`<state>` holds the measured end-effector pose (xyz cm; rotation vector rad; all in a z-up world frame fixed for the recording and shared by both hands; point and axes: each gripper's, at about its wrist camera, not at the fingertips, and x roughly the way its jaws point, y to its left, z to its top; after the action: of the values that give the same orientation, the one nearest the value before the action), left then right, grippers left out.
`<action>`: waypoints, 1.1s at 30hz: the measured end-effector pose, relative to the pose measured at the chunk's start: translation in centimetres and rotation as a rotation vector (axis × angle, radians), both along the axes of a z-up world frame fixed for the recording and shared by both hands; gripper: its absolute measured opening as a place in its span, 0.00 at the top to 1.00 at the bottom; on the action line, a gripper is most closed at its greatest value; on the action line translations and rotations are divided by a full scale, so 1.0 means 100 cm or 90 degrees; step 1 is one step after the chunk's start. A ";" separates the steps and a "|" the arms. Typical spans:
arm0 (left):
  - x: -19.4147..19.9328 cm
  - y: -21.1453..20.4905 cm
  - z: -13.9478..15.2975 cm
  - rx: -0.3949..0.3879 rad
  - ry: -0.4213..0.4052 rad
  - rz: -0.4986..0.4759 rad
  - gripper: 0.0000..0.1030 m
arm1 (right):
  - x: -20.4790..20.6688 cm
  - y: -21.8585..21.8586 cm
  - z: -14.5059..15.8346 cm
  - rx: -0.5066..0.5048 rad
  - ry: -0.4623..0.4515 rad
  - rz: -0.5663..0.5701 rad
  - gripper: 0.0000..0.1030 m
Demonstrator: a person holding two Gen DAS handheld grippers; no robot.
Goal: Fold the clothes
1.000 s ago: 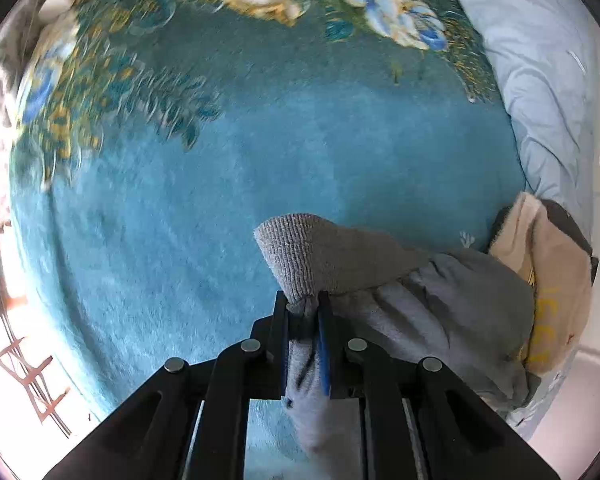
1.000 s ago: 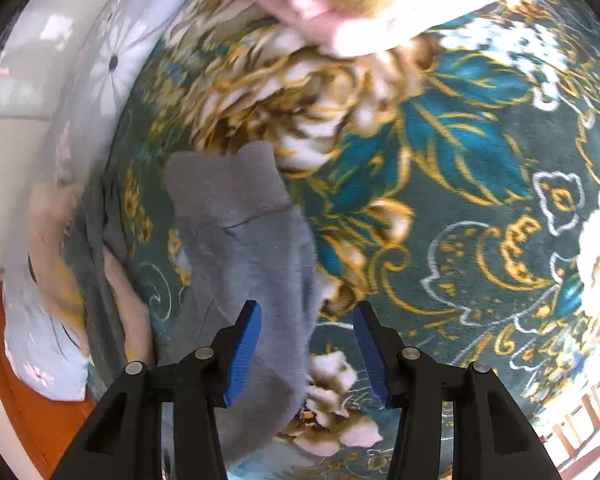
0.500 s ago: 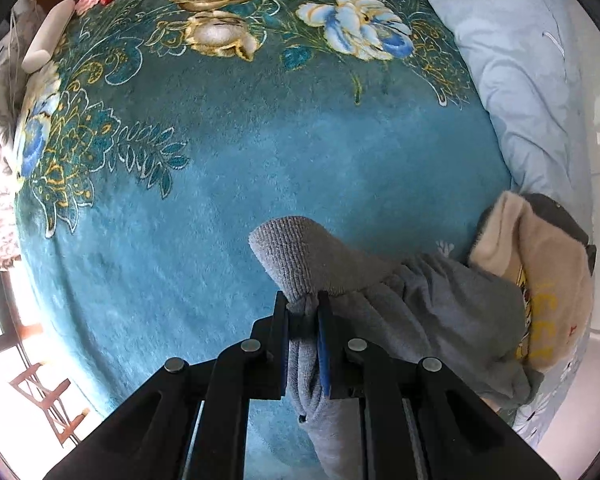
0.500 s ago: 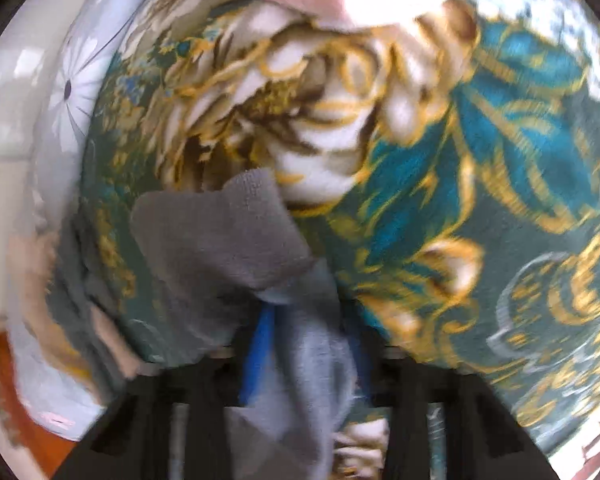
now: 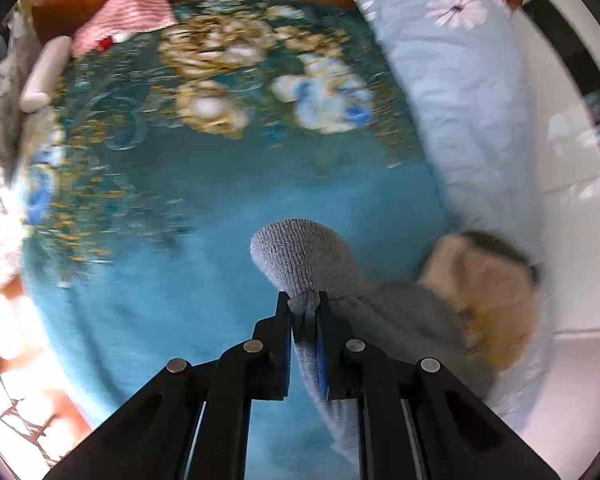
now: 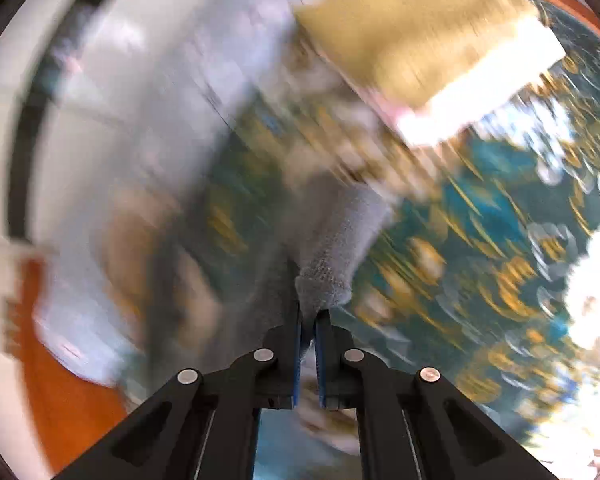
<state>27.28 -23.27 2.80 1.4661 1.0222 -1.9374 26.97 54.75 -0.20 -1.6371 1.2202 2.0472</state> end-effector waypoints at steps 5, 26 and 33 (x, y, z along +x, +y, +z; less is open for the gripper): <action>0.047 -0.017 -0.061 0.030 -0.109 0.081 0.90 | 0.040 -0.011 -0.067 -0.015 -0.127 -0.018 0.94; 0.050 -0.005 -0.076 0.031 -0.135 0.016 0.85 | 0.082 -0.007 -0.048 0.063 -0.129 0.022 0.87; 0.057 -0.001 -0.036 0.027 -0.110 0.062 0.72 | 0.075 0.016 -0.001 0.100 -0.090 -0.006 0.62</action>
<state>32.93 -23.36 -0.77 1.5470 1.0417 -1.6988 34.47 56.31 -0.31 -1.6656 0.9924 1.9311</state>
